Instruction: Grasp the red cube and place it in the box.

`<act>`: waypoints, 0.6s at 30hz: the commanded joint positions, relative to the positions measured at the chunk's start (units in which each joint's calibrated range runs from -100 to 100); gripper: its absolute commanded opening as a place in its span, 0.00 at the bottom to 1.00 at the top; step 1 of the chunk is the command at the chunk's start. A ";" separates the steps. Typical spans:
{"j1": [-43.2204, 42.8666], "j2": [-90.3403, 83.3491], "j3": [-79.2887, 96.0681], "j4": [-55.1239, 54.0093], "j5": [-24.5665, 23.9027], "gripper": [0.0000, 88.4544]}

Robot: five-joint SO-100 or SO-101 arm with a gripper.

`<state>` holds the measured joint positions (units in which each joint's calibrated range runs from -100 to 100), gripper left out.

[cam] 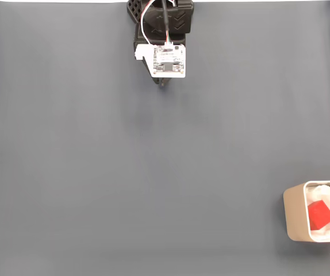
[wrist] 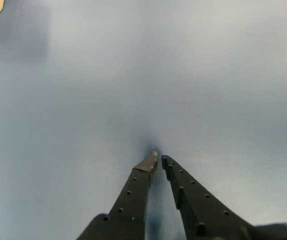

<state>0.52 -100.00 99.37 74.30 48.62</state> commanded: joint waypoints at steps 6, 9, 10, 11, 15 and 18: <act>-0.24 0.09 0.45 1.60 0.39 0.00; -0.24 0.09 0.45 1.60 0.54 0.00; -0.24 0.09 0.45 1.60 0.54 0.00; -0.24 0.09 0.45 1.60 0.54 0.00; -0.24 0.09 0.45 1.60 0.54 0.00; -0.24 0.09 0.45 1.60 0.54 0.00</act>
<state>0.52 -100.00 99.37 74.62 48.91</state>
